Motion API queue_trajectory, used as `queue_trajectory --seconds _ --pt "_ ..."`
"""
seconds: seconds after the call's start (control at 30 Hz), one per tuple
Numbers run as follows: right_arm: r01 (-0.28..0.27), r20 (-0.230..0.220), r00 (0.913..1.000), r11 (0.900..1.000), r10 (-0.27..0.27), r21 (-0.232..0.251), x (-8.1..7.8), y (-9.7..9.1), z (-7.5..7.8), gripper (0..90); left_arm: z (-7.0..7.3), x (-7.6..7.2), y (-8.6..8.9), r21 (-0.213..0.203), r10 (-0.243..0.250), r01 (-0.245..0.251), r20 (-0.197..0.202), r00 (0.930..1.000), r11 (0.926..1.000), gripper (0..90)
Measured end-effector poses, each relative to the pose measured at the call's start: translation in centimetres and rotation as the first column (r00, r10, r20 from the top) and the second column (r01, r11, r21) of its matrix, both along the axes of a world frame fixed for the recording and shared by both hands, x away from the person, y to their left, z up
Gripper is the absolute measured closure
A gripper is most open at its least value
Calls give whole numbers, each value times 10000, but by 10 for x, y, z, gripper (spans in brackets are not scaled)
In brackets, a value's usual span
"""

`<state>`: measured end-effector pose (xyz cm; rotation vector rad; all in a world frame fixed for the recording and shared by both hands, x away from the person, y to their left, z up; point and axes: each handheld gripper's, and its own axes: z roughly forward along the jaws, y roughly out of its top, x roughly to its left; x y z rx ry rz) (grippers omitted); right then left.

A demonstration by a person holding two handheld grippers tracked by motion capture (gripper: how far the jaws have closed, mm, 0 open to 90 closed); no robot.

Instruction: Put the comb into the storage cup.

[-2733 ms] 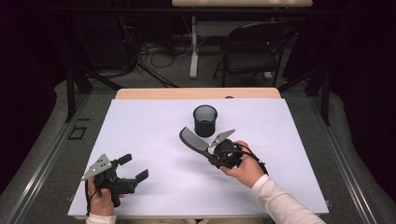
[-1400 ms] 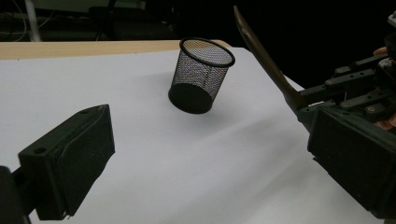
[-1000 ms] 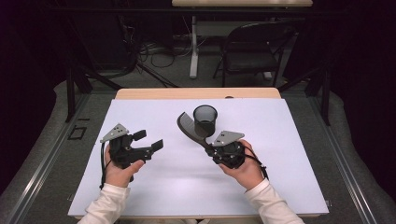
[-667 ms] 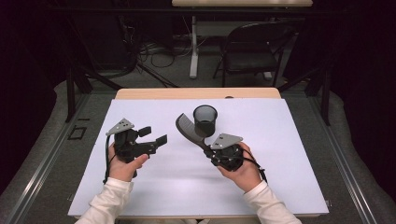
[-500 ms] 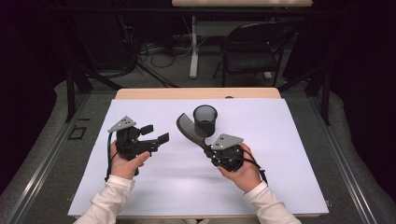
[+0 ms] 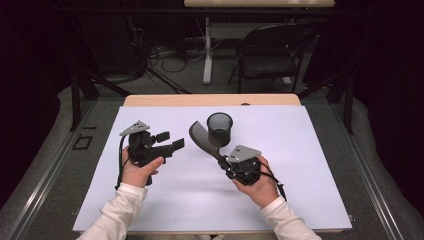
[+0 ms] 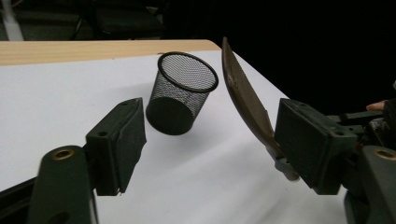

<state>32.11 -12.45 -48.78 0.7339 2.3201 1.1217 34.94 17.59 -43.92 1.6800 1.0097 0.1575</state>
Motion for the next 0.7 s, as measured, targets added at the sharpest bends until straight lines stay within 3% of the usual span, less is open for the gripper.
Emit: queue_trajectory --seconds 0.2,0.3,0.6,0.7 --pt "-9 82 10000 10000 9 39 -1 1 -1 728 1 2 -6 102 -31 33 -204 9998 9999 265" --pt "-7 102 9999 10000 6 70 -2 2 -2 728 2 3 -9 -108 -90 86 -427 9990 9999 284" --pt "-37 199 9998 9999 35 121 -3 2 -2 728 5 6 -15 -150 -35 25 -724 9974 9999 309" --pt "-23 199 9998 9999 20 136 -4 3 -2 728 5 7 -16 -366 -173 148 -708 9973 9992 330"
